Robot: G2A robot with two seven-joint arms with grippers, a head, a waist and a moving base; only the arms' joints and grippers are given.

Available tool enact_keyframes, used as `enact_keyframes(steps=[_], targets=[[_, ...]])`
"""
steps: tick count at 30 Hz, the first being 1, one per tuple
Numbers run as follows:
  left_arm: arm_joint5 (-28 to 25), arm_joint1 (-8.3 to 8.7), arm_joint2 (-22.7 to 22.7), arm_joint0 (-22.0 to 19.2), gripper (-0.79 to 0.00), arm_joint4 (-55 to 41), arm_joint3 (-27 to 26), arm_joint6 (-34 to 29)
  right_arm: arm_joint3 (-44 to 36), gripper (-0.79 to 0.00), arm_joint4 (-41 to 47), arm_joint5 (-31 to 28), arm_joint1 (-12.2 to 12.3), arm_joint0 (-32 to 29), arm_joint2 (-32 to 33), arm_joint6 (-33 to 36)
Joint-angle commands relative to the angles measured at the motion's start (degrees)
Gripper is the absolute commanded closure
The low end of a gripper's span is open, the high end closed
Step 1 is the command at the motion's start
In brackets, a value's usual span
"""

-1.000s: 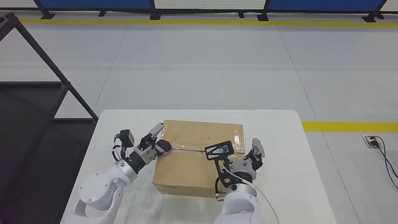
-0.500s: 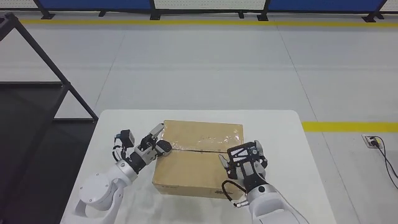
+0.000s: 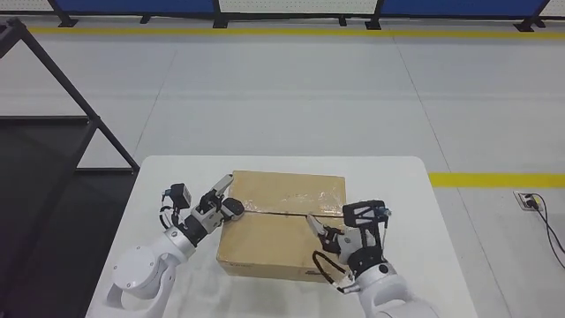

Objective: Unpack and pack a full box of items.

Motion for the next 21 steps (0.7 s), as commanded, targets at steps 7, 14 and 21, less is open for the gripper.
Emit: enact_keyframes(steps=[7, 14, 21], targets=[[0.1, 0.03, 0.1, -0.3, -0.785, -0.1, 0.3, -0.1, 1.4, -0.785, 13.1, -1.0, 0.1, 1.0, 3.2, 3.8], [0.0, 0.06, 0.1, -0.4, -0.785, -0.3, 0.4, -0.3, 4.5, -0.785, 25.6, 5.8, -0.3, 3.0, 5.1, 1.7], [-0.2, 0.08, 0.2, -0.4, -0.785, -0.6, 0.4, -0.4, 11.3, -0.785, 40.5, 9.6, -0.1, 8.3, 10.9, 1.6]])
